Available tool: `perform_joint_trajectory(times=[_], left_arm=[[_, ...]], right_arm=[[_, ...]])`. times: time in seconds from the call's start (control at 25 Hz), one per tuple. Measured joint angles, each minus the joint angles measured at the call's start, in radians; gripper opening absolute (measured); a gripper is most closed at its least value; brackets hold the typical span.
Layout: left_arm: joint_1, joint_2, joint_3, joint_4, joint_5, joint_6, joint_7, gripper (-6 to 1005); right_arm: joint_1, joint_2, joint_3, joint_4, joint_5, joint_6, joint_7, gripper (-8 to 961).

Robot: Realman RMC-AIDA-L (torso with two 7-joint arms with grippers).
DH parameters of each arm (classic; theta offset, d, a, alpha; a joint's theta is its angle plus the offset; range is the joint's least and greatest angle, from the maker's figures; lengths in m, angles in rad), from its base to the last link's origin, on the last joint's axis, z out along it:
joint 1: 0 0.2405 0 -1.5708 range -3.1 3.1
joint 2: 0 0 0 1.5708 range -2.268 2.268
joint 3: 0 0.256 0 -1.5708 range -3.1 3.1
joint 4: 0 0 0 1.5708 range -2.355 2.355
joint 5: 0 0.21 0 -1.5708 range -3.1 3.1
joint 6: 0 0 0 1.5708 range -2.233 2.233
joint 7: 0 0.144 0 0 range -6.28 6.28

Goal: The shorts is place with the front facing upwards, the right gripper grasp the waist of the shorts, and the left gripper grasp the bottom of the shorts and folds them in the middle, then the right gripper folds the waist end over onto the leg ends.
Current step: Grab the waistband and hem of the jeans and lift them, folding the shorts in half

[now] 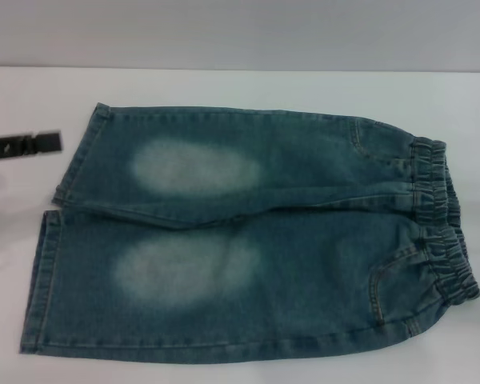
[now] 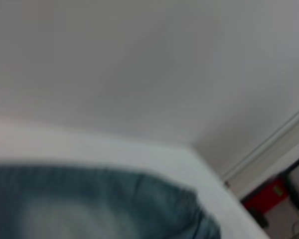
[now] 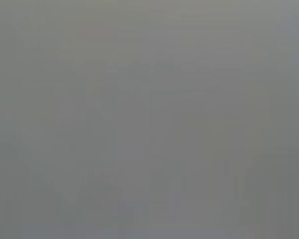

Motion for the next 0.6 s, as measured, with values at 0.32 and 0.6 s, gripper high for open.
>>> perform_joint_trajectory(times=[0.32, 0.6], left_arm=[[-0.003, 0.003, -0.176, 0.048, 0.285, 0.122, -0.186, 830], [-0.01, 0.004, -0.202, 0.043, 0.512, 0.194, -0.286, 830]], right_arm=[[-0.01, -0.002, 0.017, -0.044, 0.0, 0.055, -0.004, 578], [0.001, -0.003, 0.017, -0.082, 0.0, 0.119, -0.007, 578]])
